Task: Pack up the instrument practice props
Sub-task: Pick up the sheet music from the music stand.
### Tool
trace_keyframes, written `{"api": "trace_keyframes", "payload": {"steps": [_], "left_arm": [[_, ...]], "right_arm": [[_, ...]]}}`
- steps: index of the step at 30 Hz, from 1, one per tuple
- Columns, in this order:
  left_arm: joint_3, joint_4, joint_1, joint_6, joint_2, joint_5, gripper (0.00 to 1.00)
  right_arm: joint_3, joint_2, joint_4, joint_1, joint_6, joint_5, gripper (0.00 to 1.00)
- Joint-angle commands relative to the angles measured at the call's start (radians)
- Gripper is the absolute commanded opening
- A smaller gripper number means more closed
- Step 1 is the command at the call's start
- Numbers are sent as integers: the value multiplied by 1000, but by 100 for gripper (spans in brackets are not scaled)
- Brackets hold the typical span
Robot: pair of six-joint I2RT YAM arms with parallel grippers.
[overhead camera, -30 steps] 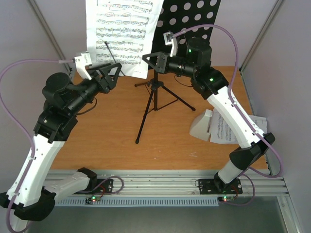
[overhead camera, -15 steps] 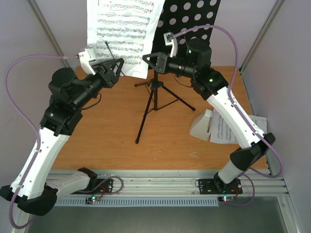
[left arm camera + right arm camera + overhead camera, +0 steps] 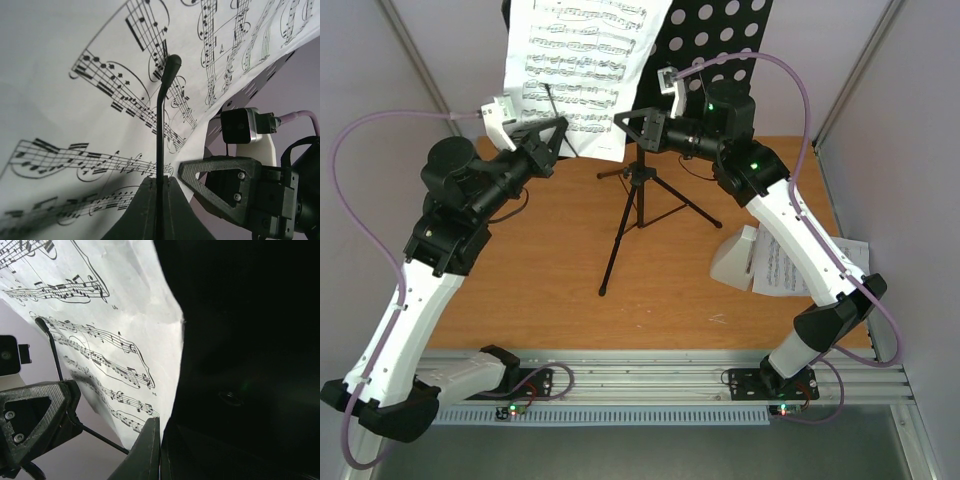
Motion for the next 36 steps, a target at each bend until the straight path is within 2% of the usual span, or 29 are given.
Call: {"api": "trace_keyframes", "payload": {"steps": [1, 8, 16, 21, 24, 29, 36], "left_arm": [[1, 79, -1, 23, -9, 14, 1], [-48, 134, -1, 114, -37, 42, 1], [-65, 156, -1, 142, -40, 54, 0], [-65, 152, -1, 143, -41, 48, 0], [-66, 150, -1, 145, -43, 37, 0], [-71, 134, -1, 148, -49, -9, 1], [-34, 96, 1, 152, -11, -9, 0]], "right_arm": [[-11, -27, -2, 7, 1, 14, 1], [-43, -65, 5, 7, -11, 68, 1], [-177, -225, 52, 7, -49, 293, 1], [-310, -420, 67, 7, -164, 479, 1], [-338, -519, 0, 7, -252, 564, 1], [-363, -661, -214, 7, -360, 721, 1], [-526, -903, -384, 6, -304, 806, 1]]}}
